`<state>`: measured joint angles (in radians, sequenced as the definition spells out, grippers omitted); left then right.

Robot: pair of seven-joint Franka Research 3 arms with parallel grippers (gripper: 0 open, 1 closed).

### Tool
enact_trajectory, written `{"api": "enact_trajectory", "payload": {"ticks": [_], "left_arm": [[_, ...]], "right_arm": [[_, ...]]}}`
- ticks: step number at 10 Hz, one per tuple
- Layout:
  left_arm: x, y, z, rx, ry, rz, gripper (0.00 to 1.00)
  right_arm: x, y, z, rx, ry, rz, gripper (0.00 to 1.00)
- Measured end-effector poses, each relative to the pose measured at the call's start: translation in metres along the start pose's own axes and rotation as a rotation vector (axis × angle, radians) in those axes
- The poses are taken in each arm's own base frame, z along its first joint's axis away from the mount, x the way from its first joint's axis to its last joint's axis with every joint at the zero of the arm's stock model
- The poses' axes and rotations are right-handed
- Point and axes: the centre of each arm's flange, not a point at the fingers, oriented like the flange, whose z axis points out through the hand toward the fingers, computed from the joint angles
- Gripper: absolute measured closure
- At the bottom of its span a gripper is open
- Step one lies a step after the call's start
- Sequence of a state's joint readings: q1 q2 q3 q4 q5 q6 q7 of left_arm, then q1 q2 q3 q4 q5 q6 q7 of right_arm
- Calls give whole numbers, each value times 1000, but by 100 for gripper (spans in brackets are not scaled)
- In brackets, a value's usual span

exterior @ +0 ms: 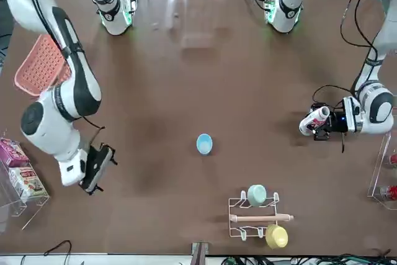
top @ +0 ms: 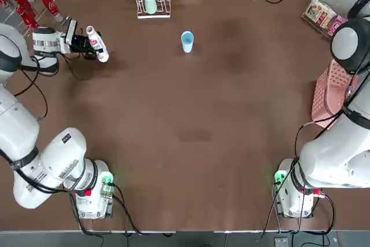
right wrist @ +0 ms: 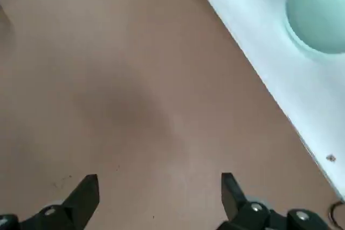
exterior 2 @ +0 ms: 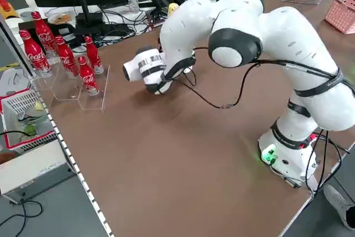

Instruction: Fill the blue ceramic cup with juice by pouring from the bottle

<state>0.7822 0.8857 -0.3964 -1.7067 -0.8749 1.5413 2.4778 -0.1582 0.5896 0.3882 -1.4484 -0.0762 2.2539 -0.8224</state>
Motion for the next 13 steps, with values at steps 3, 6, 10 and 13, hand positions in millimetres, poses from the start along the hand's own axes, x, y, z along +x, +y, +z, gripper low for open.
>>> {"api": "enact_trajectory", "payload": {"ticks": [3, 6, 10, 13], "left_arm": [[-14, 0, 3, 1, 18, 18, 59], [-24, 4, 5, -17, 12, 39, 59], [-31, 5, 6, -24, 8, 44, 59], [-33, 4, 2, -23, -1, 47, 59]], "right_arm": [[-8, 9, -5, -6, -12, 58, 0], [-4, 7, -9, -39, -51, 190, 0], [11, -7, -21, -51, -97, 425, 0], [6, -8, -41, -38, -148, 559, 0]]}}
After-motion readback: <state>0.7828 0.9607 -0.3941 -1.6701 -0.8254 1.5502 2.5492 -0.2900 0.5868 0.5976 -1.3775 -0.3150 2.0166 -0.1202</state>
